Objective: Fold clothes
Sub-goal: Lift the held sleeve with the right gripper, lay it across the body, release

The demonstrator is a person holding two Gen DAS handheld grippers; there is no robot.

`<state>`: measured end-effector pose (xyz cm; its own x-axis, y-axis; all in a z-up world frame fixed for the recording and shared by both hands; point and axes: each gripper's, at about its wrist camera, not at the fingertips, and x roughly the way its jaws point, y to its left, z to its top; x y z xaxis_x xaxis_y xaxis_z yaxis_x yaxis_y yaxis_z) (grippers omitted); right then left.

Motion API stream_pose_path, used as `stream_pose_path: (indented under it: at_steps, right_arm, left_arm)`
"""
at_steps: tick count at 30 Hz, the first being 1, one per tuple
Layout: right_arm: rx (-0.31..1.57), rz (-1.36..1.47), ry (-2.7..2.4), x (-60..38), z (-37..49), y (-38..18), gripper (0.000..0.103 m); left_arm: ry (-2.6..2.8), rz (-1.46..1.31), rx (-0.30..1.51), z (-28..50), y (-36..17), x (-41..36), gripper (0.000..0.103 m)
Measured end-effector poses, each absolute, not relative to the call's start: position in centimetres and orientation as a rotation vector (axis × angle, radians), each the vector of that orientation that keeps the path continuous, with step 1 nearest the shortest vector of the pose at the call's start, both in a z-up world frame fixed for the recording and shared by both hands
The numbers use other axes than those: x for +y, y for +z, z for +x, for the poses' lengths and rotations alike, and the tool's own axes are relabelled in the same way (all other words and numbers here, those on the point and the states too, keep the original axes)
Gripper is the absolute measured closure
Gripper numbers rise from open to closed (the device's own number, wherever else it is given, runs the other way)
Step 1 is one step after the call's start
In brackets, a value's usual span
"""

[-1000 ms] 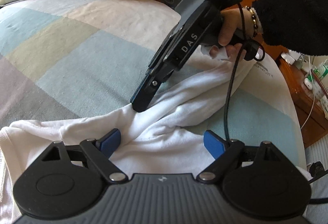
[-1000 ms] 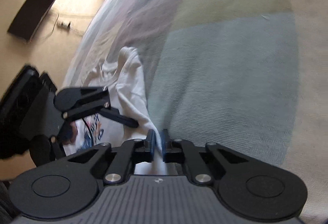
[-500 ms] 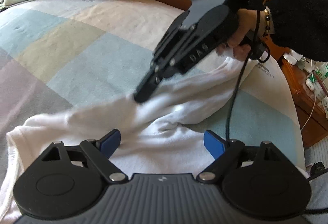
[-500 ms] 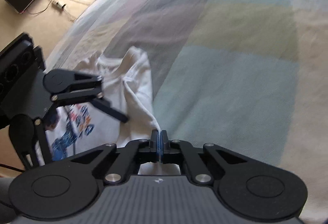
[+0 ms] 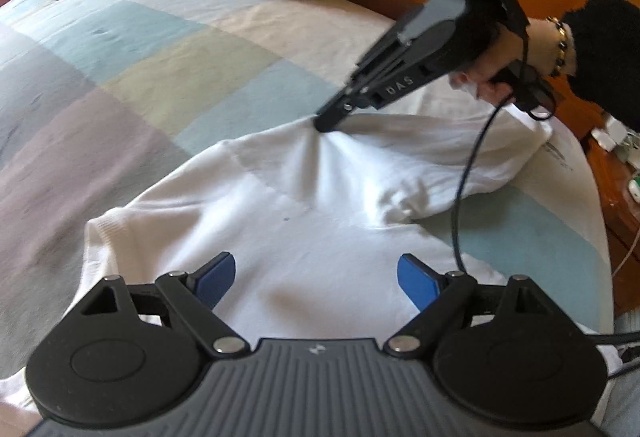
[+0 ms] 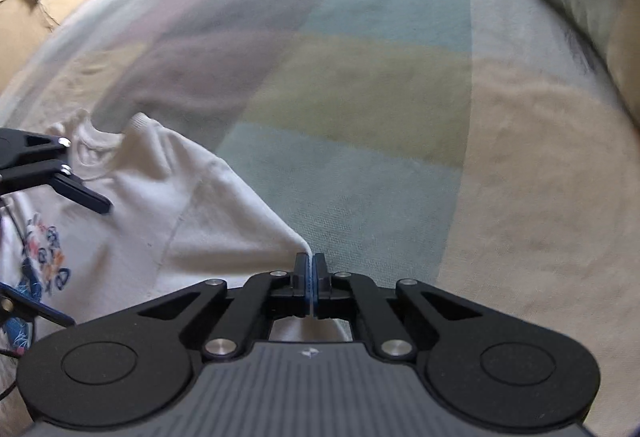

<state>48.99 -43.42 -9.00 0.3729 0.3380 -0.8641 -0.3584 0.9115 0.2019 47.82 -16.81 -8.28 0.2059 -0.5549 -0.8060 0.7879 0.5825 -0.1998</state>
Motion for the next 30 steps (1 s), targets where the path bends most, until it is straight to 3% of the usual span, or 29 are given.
stream_pose_path:
  at_steps: [2, 5, 10, 15, 19, 24, 30]
  right_arm:
    - [1.063, 0.027, 0.403, -43.9, 49.1, -8.4, 0.091]
    - [0.989, 0.121, 0.402, -44.0, 48.9, -6.8, 0.09]
    - [1.046, 0.111, 0.563, -39.6, 49.4, -7.6, 0.087]
    - [1.0, 0.129, 0.435, -37.9, 50.7, -10.3, 0.1]
    - [0.963, 0.184, 0.357, -40.0, 49.9, -8.9, 0.082]
    - [0.966, 0.175, 0.233, -45.1, 44.6, -6.1, 0.076]
    - [1.019, 0.176, 0.02, -50.7, 37.1, -5.3, 0.057]
  left_arm:
    - [-0.93, 0.279, 0.988, 48.0, -8.3, -16.1, 0.015]
    - [-0.897, 0.279, 0.995, 48.2, -8.3, -15.2, 0.015]
    - [-0.841, 0.272, 1.035, 48.7, -9.0, -13.4, 0.015]
    - [-0.801, 0.289, 1.032, 48.7, -9.5, -12.8, 0.015]
    - [-0.776, 0.267, 1.036, 49.2, -8.8, -12.5, 0.015]
    - [-0.792, 0.238, 1.001, 49.8, -7.8, -12.9, 0.015]
    - [-0.892, 0.208, 0.986, 51.4, -9.1, -15.5, 0.015]
